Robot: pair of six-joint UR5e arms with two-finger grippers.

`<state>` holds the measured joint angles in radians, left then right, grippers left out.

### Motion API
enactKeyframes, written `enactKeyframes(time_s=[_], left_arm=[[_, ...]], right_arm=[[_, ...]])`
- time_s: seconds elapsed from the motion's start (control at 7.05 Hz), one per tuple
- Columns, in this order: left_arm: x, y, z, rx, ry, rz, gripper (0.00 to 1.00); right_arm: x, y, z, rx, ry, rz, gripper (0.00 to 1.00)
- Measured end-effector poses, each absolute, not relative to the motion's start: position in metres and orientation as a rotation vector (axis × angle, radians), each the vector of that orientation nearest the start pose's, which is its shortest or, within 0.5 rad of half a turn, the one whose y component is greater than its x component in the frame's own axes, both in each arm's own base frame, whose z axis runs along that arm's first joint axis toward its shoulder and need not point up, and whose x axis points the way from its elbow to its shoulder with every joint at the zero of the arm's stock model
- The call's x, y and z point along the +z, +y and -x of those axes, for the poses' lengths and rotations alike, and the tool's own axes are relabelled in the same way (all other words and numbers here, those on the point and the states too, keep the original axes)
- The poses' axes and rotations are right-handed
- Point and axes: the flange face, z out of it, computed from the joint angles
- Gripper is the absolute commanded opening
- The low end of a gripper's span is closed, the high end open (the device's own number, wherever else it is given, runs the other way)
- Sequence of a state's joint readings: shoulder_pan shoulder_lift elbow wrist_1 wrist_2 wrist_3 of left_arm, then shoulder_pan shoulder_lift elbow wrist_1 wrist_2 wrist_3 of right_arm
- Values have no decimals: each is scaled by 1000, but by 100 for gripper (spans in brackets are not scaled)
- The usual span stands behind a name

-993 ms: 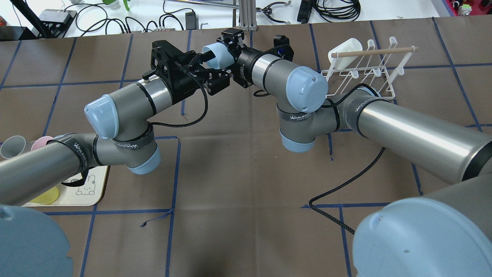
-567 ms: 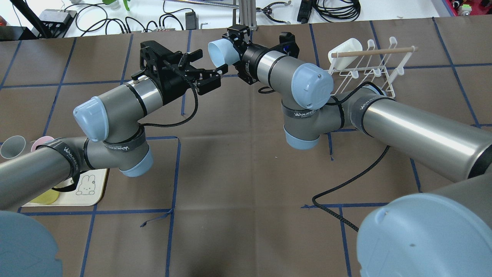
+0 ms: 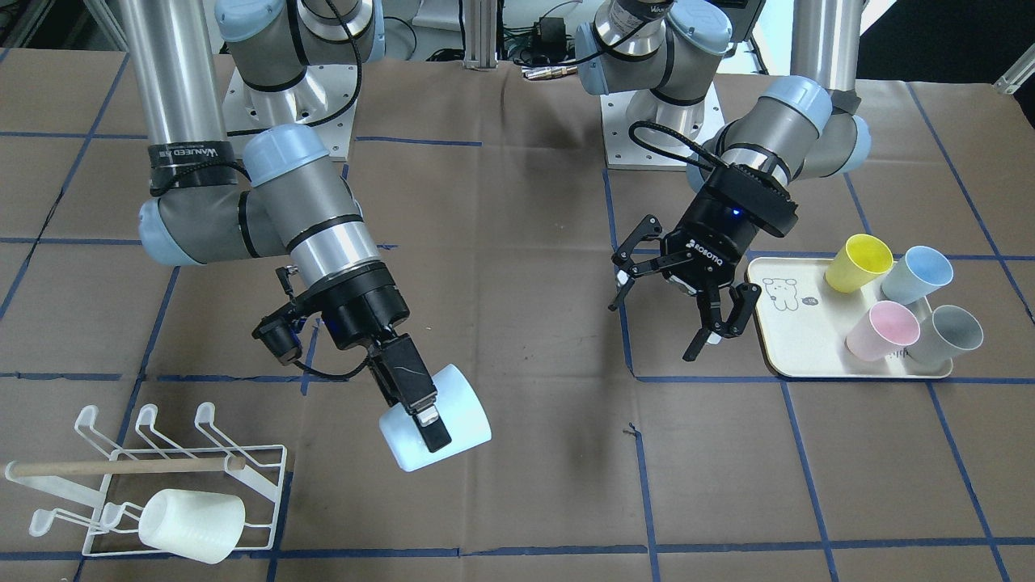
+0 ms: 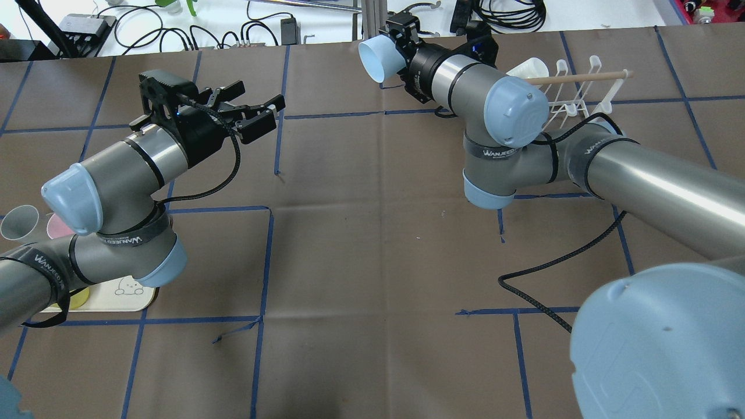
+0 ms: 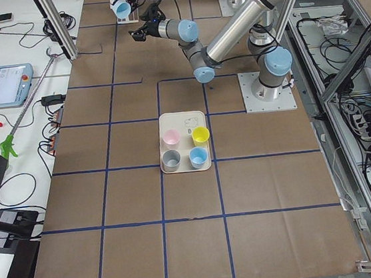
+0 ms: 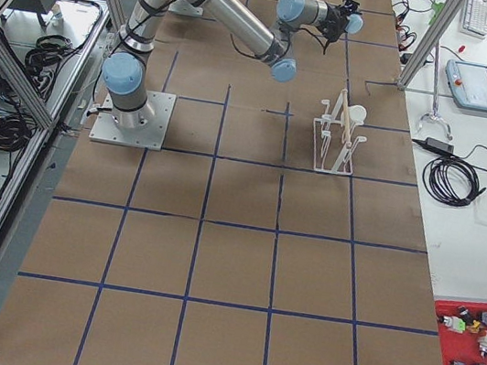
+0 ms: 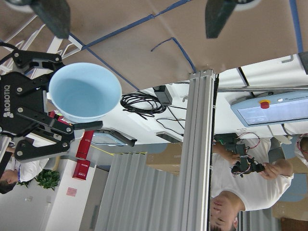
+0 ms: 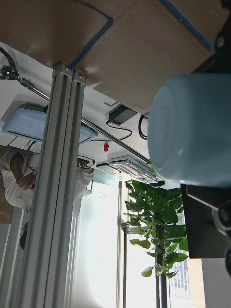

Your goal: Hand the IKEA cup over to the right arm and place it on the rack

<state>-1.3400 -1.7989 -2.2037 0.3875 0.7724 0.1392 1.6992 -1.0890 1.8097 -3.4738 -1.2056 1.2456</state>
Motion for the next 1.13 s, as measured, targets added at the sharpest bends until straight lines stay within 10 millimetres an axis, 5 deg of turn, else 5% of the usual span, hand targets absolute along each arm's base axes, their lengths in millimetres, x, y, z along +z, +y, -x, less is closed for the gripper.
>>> enactKeyframes(time_s=[0.43, 0.71, 1.13], left_arm=[[388, -547, 88, -1625, 3111, -375, 99], [427, -583, 116, -1169, 3190, -216, 99], [476, -575, 142, -429, 3196, -65, 99]], right_arm=[[356, -603, -180, -1265, 2113, -404, 46], [357, -617, -123, -1516, 2288, -103, 46], [358, -630, -14, -1740, 2476, 106, 43]])
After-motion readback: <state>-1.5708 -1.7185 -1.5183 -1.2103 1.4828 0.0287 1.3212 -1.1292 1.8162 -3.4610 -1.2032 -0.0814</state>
